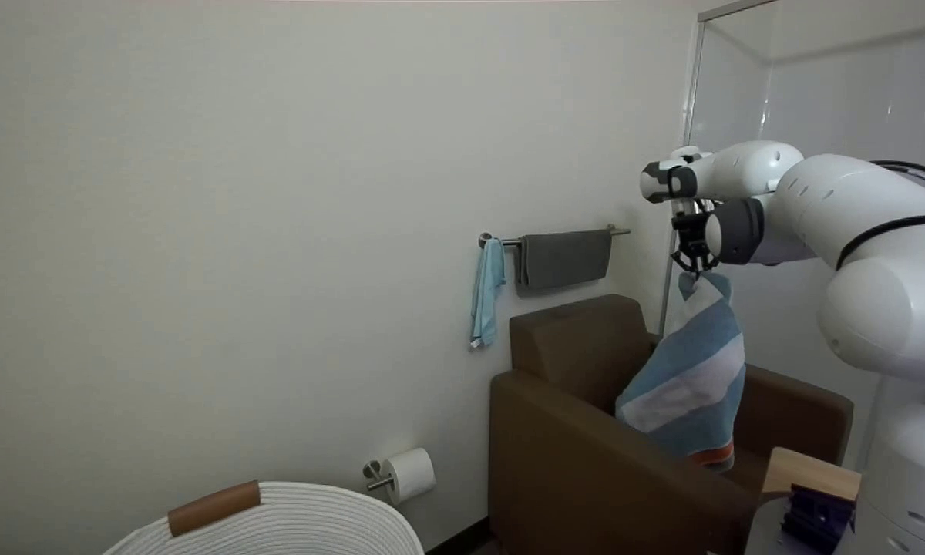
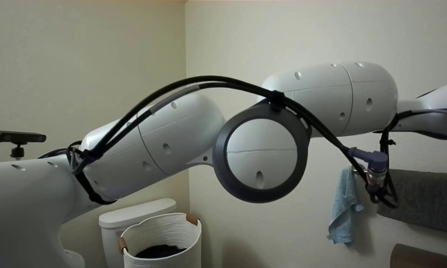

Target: Remove the towel from the basket and put it on the sofa

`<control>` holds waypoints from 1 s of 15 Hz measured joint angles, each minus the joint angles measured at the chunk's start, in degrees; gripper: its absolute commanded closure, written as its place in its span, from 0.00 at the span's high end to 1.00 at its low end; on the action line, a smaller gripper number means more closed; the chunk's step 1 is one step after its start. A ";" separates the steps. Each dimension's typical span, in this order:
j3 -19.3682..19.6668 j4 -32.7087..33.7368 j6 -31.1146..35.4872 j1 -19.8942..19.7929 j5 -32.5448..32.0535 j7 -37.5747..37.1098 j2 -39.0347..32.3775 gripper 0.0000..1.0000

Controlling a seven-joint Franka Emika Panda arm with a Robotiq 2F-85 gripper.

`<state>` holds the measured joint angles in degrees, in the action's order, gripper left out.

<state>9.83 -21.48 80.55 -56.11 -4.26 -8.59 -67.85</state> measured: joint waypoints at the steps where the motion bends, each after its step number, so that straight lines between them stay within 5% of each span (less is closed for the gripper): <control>1: 0.03 0.00 -0.02 -0.11 -0.03 0.51 -0.70 0.15; 10: 0.05 0.19 0.41 0.29 -0.03 -0.14 -2.15 0.07; 15: -0.51 0.21 8.41 0.97 0.00 -0.98 -3.61 0.07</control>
<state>9.33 -21.27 88.96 -55.14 -4.27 -9.57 -71.46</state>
